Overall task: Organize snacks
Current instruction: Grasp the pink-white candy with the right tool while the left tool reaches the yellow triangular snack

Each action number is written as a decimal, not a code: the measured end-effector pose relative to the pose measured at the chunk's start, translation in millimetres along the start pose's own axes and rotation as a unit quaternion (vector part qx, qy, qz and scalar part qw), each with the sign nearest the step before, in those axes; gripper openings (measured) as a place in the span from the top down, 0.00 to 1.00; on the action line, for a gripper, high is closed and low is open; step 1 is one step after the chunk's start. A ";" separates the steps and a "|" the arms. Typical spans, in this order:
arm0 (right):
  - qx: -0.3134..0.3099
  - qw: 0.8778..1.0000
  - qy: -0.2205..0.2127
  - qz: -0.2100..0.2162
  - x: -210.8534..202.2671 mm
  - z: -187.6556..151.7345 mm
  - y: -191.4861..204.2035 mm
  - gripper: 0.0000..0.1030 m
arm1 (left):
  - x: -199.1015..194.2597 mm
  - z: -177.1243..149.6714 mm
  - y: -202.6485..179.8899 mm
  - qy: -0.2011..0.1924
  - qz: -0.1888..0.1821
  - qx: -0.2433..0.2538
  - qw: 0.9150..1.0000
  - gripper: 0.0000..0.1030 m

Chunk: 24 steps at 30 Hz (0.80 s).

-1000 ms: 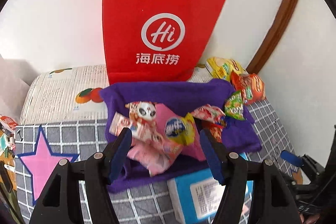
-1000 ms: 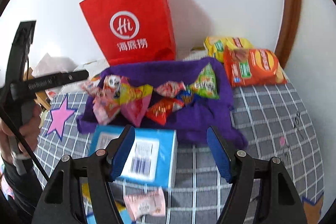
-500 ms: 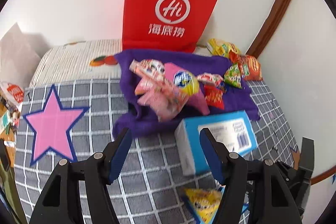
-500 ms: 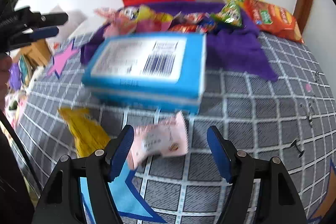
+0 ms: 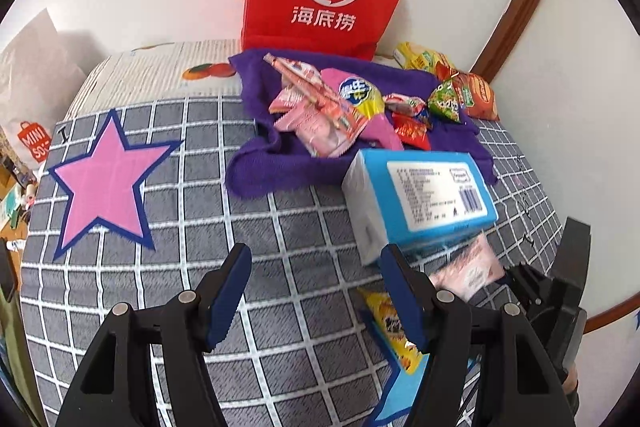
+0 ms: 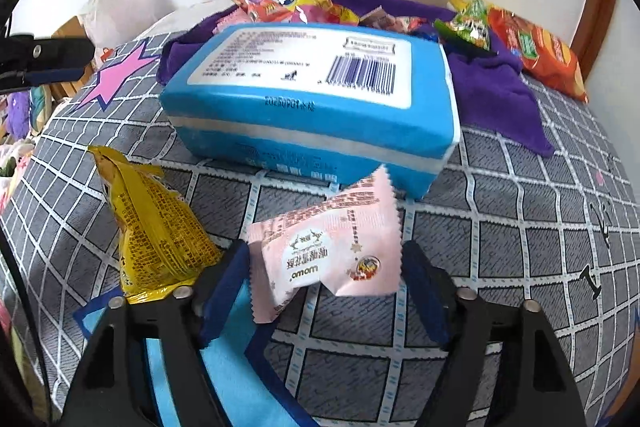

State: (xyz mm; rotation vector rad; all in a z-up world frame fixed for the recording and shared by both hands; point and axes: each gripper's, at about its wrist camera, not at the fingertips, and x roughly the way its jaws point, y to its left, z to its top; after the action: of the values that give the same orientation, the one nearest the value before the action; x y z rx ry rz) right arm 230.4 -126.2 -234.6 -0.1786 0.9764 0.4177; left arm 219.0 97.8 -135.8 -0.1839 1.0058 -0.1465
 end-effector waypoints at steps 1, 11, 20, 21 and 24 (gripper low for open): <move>0.002 1.000 -0.003 0.002 0.1 0.2 1.2 0.46 | 0.9 -2.6 -0.2 0.003 0.001 0.000 1.000 0.37; 0.031 0.999 -0.035 0.010 -13.3 4.9 -8.0 0.71 | 8.5 -26.8 -10.4 0.021 -0.015 0.004 1.000 0.37; 0.084 0.995 -0.057 0.010 -43.8 -8.2 -34.0 0.71 | 12.5 -41.2 -39.5 0.029 -0.050 0.020 0.998 0.37; 0.093 0.994 -0.058 0.009 -48.2 -9.4 -38.5 0.71 | 14.6 -42.6 -43.6 0.031 -0.052 0.021 0.998 0.37; 0.108 0.992 -0.061 0.008 -59.2 -14.7 -48.4 0.71 | 20.7 -45.5 -54.7 0.038 -0.055 0.025 0.997 0.37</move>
State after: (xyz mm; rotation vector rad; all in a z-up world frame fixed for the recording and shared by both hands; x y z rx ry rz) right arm 210.5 -190.5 -195.3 0.0509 0.8961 0.3316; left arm 189.3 36.3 -164.6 -0.1891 1.0667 -0.2810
